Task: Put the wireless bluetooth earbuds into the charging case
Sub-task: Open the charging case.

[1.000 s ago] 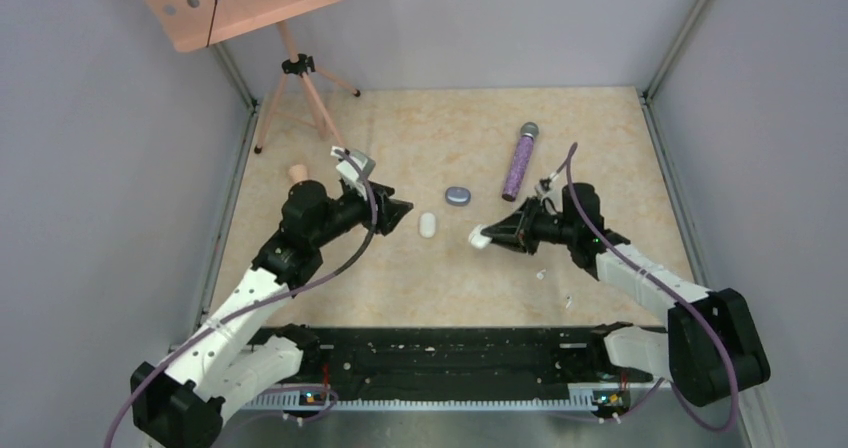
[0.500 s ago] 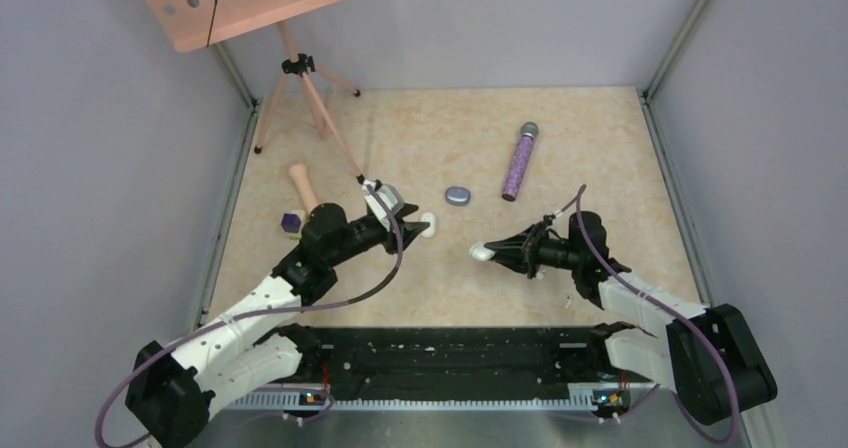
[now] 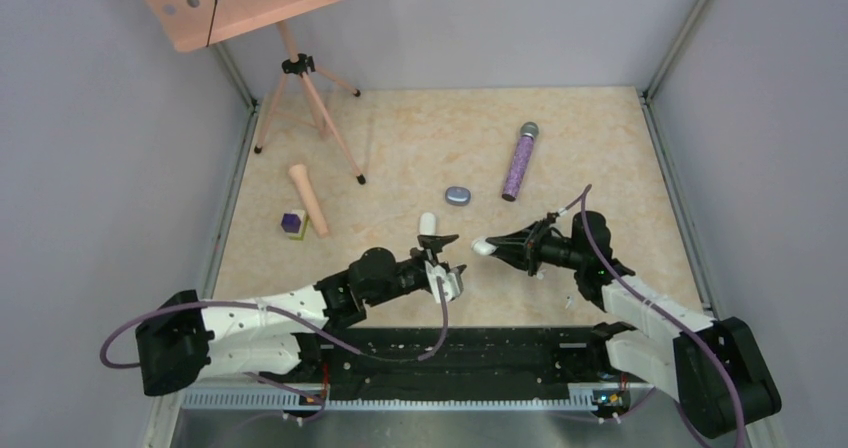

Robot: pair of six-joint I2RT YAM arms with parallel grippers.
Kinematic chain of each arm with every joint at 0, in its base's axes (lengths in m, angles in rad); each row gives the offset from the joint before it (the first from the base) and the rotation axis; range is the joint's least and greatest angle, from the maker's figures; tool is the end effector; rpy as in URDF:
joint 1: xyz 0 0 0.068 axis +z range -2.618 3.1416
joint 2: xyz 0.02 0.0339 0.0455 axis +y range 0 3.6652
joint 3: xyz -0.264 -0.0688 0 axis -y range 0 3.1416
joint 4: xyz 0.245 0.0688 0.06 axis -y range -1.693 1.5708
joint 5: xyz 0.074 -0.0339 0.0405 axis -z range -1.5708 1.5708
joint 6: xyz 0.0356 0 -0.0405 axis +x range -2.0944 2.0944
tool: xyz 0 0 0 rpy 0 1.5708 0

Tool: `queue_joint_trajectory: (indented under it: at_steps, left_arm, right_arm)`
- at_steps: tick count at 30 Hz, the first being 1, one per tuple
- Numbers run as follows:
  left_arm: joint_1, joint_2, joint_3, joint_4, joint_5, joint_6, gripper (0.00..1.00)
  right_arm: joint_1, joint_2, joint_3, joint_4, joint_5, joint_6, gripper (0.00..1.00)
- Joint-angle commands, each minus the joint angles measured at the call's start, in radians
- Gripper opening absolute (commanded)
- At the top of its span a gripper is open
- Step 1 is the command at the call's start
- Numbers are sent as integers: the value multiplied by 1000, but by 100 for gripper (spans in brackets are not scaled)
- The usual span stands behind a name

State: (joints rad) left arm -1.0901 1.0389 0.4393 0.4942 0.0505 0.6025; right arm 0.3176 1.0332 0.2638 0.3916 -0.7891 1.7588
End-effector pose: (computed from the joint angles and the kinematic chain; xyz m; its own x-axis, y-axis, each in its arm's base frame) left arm 0.1053 -0.2058 0.2408 0.4749 0.3133 -0.8224 0.7763 0.2910 0.5592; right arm 0.1770 0.0848 0.1764 -0.7663 0.4766 0.4309 0.5025 0.0266 0.8642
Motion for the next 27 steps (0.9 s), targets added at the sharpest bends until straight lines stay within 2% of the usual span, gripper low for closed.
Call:
queue_joint_trajectory:
  at_steps: [1,8,10,22,27]
  left_arm:
    - [-25,63,52,105,-60,177,66]
    - [-31,166,109,139,-56,188,65]
    - [-31,196,127,142,-15,193,64]
    - [-31,255,168,112,19,208,47]
    - [-31,269,166,104,17,213,44]
  right_arm:
    - [-2,-35,46,-6,2,18,0]
    - [-3,-31,26,20,-2,23,0]
    - [-2,-28,23,32,-5,28,0]
    - [-2,-36,30,30,-5,32,0]
    - [-2,-39,32,31,-4,35,0]
